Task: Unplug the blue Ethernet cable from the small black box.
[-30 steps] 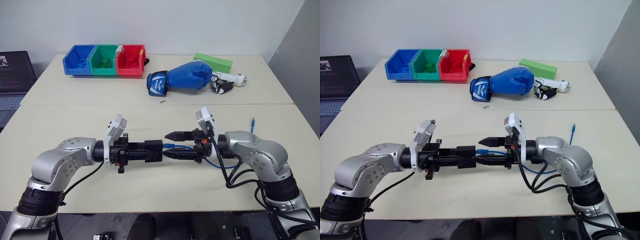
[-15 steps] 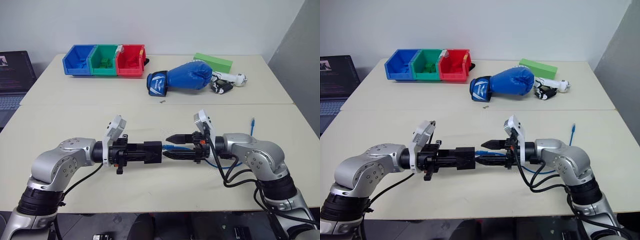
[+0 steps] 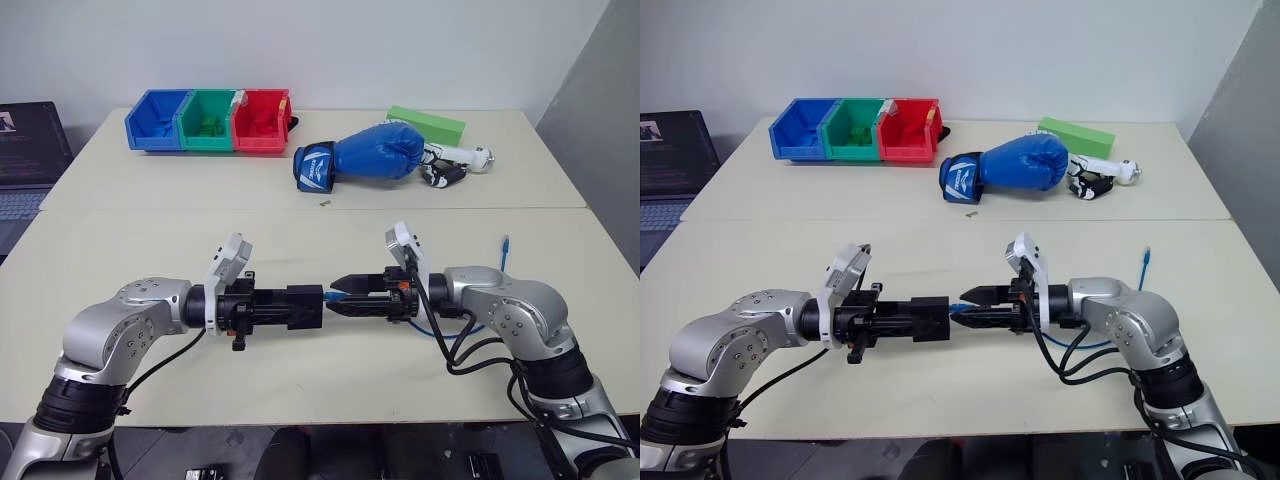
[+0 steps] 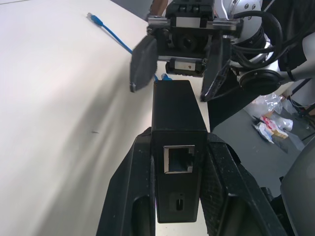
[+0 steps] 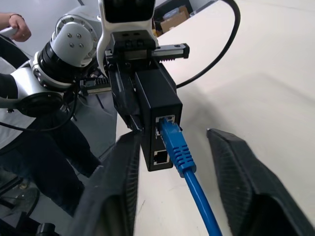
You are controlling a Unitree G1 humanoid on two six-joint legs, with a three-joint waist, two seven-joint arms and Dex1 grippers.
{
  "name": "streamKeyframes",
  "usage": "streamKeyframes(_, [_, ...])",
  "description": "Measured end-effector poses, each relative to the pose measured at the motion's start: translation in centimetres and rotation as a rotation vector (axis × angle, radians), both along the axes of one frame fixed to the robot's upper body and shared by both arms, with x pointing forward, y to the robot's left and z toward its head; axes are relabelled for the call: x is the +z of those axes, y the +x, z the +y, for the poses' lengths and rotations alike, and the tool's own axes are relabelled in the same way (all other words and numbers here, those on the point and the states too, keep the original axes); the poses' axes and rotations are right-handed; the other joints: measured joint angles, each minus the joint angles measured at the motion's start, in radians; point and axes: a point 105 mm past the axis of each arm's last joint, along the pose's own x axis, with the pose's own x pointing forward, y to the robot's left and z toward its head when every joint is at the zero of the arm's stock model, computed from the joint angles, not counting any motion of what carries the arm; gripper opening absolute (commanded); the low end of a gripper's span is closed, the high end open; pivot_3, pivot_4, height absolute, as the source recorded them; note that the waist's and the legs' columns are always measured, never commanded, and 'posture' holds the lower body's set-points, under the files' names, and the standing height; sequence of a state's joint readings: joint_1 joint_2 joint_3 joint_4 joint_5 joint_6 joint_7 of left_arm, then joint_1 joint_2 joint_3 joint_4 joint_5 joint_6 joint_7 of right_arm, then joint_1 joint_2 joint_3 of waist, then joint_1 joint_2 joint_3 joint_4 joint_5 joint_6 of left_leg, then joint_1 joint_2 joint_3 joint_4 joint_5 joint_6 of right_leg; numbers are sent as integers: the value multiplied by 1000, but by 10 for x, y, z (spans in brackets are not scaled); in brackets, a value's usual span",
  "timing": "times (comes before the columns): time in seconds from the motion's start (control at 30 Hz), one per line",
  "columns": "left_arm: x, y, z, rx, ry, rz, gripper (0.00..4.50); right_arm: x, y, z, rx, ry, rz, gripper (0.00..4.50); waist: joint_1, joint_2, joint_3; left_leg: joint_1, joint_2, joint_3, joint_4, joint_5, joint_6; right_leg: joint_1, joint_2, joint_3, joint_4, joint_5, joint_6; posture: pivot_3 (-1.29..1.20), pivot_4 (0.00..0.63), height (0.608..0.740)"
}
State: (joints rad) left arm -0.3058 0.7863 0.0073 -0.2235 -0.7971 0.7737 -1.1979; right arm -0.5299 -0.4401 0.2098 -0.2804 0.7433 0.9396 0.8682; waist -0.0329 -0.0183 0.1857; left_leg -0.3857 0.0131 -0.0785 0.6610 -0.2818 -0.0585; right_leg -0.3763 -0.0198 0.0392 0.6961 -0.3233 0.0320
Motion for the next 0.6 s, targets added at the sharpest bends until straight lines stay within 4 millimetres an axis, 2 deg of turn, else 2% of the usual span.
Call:
streamKeyframes(0.13, [0, 1, -1, 7, -1, -1, 782, -2, 0, 0, -4, -18, -6, 534, 0, 0, 0, 0, 0, 0, 0, 0, 0, 0, 0, 0, 0, 0, 0, 0, 150, 740])
streamKeyframes(0.23, [-2, 1, 1, 12, 3, -4, 782, -3, -1, 0, 3, -19, 0, 49, 0, 0, 0, 0, 0, 0, 0, 0, 0, 0, 0, 0, 0, 0, 0, 0, 150, 740])
streamKeyframes(0.6, [-5, -4, 1, -12, -1, 1, 782, -4, -7, -1, 46, -26, 50, 42, 0, 0, 0, 0, 0, 0, 0, 0, 0, 0, 0, 0, 0, 0, 0, 0, 150, 740])
